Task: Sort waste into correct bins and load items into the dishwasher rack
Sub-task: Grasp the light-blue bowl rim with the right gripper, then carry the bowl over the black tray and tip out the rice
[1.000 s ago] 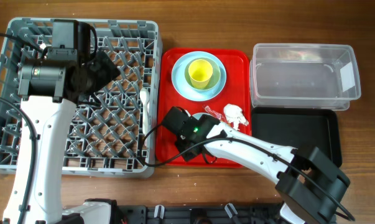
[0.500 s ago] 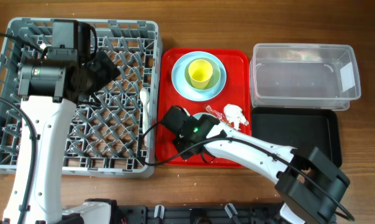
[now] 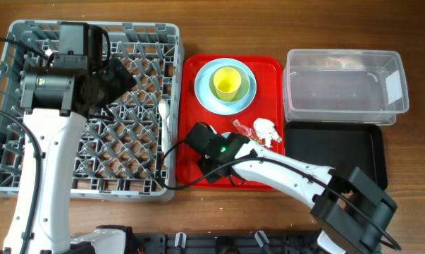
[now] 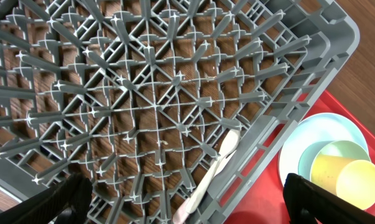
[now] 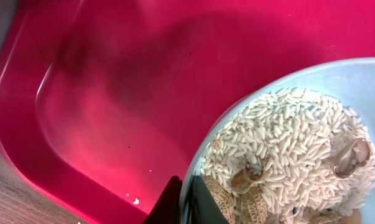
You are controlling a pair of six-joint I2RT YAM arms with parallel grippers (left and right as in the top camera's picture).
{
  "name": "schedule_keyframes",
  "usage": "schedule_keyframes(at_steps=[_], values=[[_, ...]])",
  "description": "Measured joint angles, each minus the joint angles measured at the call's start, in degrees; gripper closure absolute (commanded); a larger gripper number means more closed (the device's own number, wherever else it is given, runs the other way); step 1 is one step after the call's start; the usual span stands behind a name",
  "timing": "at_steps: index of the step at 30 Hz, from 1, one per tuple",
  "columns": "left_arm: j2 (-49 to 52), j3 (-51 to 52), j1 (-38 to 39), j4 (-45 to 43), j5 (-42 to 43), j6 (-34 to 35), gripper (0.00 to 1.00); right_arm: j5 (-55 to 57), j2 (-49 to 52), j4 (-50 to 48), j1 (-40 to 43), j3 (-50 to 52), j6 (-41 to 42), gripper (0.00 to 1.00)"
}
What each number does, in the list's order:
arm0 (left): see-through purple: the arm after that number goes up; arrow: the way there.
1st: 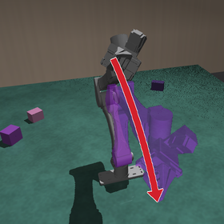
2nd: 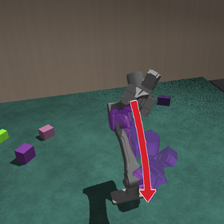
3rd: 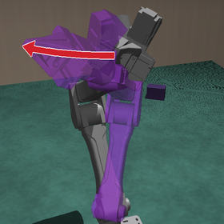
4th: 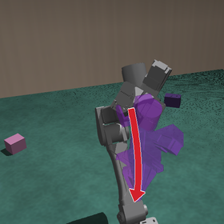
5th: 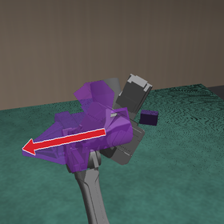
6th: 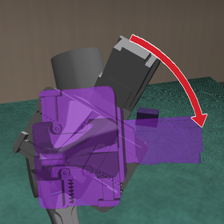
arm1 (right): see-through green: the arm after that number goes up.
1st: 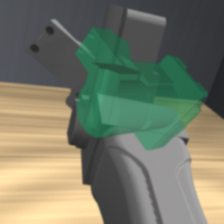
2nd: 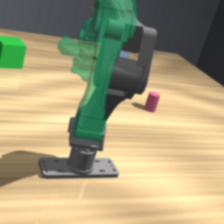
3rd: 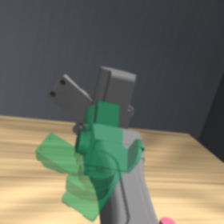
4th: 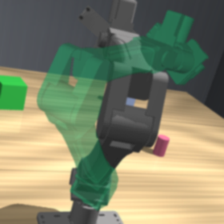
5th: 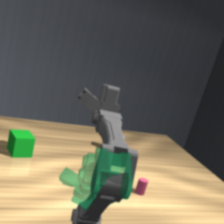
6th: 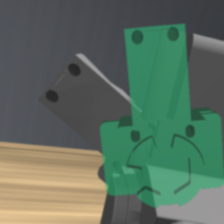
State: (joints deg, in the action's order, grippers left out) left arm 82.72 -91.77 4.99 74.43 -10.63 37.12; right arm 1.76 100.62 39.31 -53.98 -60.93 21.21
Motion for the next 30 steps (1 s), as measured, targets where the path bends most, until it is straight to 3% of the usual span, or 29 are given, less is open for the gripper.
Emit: schedule_keyframes(at_steps=[7, 15, 17, 20, 25, 30], values=[[0.0, 0.0, 0.0, 0.0, 0.0, 0.0, 0.0, 0.1, -1.9, 5.9, 0.3, -1.4, 0.6, 0.96], [0.0, 0.0, 0.0, 0.0, 0.0, 0.0, 0.0, 2.6, -20.6, 20.5, 12.6, -2.1, 5.8, 0.96], [0.0, 0.0, 0.0, 0.0, 0.0, 0.0, 0.0, 4.2, -26.2, 25.2, 19.9, -2.3, 7.1, 0.96], [0.0, 0.0, 0.0, 0.0, 0.0, 0.0, 0.0, 0.9, -30.9, 26.8, 37.9, -2.3, 5.9, 0.96], [0.0, 0.0, 0.0, 0.0, 0.0, 0.0, 0.0, -23.5, -31.6, 22.7, 67.6, 1.2, -10.7, 0.96], [0.0, 0.0, 0.0, 0.0, 0.0, 0.0, 0.0, -46.1, -31.1, 12.4, 86.6, 15.1, -22.5, 0.96]])
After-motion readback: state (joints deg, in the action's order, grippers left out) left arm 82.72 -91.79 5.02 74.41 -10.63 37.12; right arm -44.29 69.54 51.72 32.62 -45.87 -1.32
